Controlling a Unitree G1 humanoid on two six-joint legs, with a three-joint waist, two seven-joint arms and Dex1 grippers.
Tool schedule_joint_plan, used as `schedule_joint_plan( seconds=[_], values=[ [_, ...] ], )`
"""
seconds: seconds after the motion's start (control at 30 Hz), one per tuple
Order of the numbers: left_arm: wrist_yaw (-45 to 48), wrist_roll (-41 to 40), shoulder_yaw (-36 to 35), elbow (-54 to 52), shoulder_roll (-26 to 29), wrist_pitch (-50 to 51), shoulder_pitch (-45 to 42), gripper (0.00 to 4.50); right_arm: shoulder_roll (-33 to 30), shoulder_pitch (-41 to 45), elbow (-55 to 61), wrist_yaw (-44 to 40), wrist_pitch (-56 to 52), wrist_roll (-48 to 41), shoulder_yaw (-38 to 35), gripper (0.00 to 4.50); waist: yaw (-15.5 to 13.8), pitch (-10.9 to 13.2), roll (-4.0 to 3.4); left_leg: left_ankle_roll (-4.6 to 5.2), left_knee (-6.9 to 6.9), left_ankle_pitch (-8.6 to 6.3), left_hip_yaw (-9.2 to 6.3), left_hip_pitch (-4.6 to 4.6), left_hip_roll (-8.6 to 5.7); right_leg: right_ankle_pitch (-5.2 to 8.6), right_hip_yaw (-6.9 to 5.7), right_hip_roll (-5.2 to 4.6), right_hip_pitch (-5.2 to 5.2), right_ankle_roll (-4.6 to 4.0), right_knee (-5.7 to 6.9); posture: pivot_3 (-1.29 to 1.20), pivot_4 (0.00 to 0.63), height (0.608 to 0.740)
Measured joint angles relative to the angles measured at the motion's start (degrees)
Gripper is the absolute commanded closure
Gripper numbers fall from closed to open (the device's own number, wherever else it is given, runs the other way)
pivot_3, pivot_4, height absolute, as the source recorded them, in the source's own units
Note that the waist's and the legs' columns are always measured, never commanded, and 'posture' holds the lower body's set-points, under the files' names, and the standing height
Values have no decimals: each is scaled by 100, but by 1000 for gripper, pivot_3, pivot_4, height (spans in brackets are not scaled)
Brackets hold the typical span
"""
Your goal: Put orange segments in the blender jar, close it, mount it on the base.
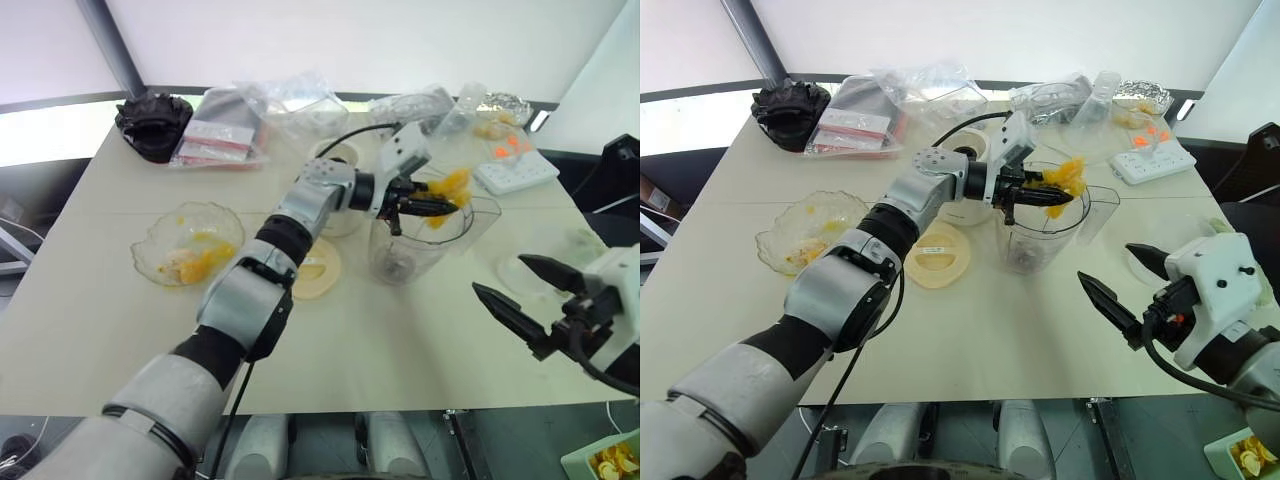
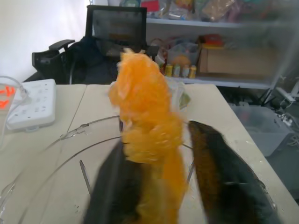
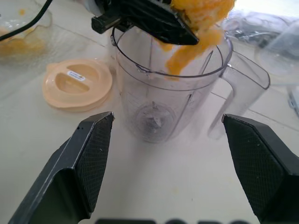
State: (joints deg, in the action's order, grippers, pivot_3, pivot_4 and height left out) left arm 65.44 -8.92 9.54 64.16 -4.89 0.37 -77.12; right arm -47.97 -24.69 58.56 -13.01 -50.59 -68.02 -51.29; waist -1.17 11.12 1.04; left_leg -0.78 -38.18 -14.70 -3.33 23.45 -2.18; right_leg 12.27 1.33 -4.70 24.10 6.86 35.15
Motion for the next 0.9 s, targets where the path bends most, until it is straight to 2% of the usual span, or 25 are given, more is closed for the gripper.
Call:
schedule_joint_plan(
  seconds=[0.1,0.13,0.37,0.63,0.8,0.9],
  values=[
    [-200,124,-19,147,-160,-213,-61,154,-26,-193,30,78,119,-66,23,632,9,1,1,0,0,0,-3,-6,2,1,-2,1,-8,0,0,0,150,740],
    [-239,148,-35,209,-184,-242,-95,63,-34,-251,31,108,143,-53,23,632,14,1,2,0,0,0,-2,-6,1,3,-2,1,-8,-1,0,0,150,740],
    [-492,321,-245,548,-131,-431,-245,63,-217,-451,30,363,450,-111,22,632,37,1,2,1,1,-1,-2,-6,2,2,-2,3,-7,1,-1,0,150,740],
    [-726,204,-818,429,367,-290,-263,63,-212,-344,-49,399,567,169,314,632,26,3,4,1,1,-1,-6,-3,2,1,-2,2,-5,4,-1,0,150,740],
    [-948,-156,-1164,-726,777,371,48,63,-29,-467,-209,254,599,480,579,632,35,-1,-1,5,4,-3,-10,-5,4,1,-1,1,-5,6,0,0,150,740],
    [-1196,-373,-1272,-2084,1112,1207,907,63,-26,-546,-436,72,601,830,693,632,74,-3,-5,6,8,-4,-13,-17,11,0,8,3,-4,6,10,0,150,740]
  ],
)
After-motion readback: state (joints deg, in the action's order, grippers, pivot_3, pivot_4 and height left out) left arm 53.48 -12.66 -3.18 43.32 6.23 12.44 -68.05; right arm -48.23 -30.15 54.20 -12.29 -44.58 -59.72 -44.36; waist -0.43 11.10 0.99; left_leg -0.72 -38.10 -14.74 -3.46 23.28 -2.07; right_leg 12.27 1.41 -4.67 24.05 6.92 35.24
